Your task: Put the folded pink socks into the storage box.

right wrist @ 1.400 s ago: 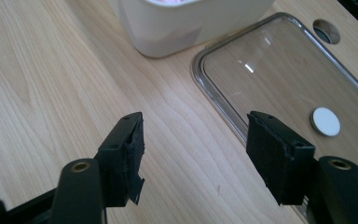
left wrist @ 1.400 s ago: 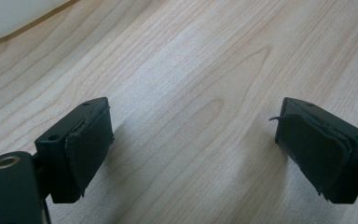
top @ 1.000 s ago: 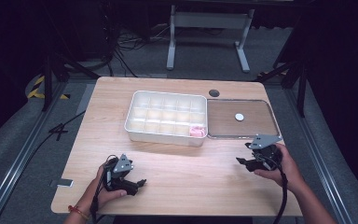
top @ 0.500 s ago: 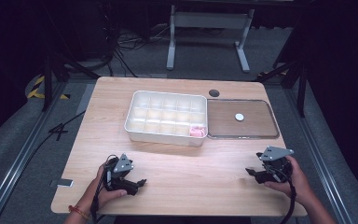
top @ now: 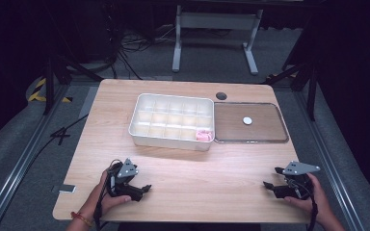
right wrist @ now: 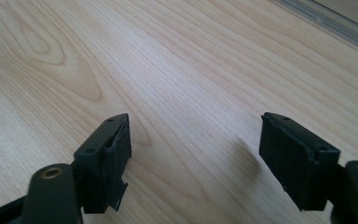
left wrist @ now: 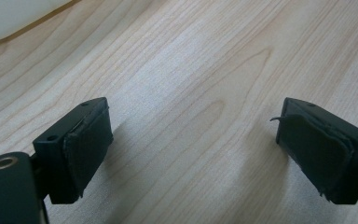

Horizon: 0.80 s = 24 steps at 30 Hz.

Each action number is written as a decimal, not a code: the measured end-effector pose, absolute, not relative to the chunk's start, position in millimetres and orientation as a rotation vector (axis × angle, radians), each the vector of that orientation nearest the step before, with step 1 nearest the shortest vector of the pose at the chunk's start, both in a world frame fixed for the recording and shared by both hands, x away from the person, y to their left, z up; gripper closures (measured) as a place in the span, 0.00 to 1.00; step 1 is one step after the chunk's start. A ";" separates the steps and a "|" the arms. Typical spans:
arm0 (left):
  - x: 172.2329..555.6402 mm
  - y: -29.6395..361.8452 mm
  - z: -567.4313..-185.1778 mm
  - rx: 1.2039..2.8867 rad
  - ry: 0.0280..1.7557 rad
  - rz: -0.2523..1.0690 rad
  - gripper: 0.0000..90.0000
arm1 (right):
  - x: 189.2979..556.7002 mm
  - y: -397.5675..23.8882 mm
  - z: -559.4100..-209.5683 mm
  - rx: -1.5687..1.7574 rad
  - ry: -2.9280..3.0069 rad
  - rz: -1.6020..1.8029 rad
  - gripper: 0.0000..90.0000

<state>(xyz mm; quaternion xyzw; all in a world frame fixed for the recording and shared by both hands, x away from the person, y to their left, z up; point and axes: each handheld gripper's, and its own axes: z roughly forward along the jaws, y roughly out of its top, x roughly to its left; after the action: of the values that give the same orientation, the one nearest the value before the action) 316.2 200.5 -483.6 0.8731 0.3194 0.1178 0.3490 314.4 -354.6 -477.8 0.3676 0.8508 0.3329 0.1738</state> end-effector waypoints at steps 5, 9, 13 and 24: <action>316.2 200.5 -483.5 2.264 0.826 0.306 0.12 | 315.1 -364.9 -486.9 1.077 2.376 1.058 0.21; 316.2 200.5 -483.5 2.264 0.826 0.306 0.12 | 315.2 -364.7 -486.9 1.078 2.374 1.057 0.21; 316.0 200.4 -483.6 2.263 0.829 0.308 0.12 | 314.9 -364.2 -486.9 1.085 2.370 1.055 0.21; 315.4 200.6 -483.4 2.263 0.836 0.310 0.12 | 315.0 -363.6 -487.0 1.093 2.365 1.051 0.21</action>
<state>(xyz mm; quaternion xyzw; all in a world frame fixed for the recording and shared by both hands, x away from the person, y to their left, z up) 315.4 200.6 -483.4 0.8726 0.3222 0.1195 0.3471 315.0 -363.6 -487.0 0.3837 0.8303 0.3689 0.1653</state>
